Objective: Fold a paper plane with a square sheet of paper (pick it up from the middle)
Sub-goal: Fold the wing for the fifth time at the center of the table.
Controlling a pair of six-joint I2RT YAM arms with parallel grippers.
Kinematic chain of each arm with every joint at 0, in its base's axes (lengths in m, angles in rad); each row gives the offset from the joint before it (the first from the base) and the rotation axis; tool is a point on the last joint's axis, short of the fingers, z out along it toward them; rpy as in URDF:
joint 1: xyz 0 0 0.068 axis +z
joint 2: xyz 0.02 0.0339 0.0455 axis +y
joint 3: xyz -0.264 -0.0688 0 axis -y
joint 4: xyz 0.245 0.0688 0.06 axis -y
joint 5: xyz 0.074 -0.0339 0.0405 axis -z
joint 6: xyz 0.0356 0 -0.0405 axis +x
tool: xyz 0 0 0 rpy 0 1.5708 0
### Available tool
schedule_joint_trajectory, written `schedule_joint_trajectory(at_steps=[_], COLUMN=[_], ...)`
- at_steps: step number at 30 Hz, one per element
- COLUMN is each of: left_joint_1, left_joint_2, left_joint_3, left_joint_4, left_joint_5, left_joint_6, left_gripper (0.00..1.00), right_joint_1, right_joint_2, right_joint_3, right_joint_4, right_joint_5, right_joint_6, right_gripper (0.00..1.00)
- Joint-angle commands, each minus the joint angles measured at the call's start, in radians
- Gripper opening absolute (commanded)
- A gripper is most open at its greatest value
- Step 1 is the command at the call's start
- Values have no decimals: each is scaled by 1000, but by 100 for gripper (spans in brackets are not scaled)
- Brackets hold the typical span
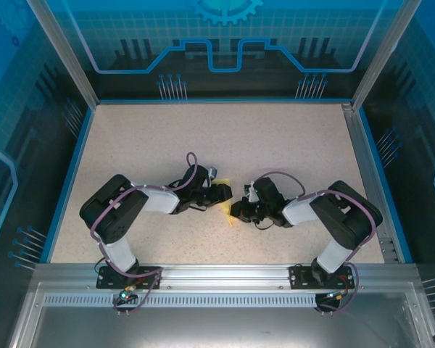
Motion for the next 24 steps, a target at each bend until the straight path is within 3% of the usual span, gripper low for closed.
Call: schedule_joint_trajectory(at_steps=[1,12,24], left_joint_1=[5,3,3], left_joint_2=[38,24,24], left_joint_3=[-6,-6,-1], left_joint_4=[-65,-72,-60], left_joint_5=[-6,6,18], left_joint_6=[27,26,17], left_gripper=[51,51,51], right_joint_1=[12,42,76], right_joint_2=[-12,-193,-95], right_joint_3=[1,30,111], right_joint_4=[-140,-248,-276], right_joint_5=[33,57,93], right_joint_6=[-59,-118,-139], right_gripper=[10,23,27])
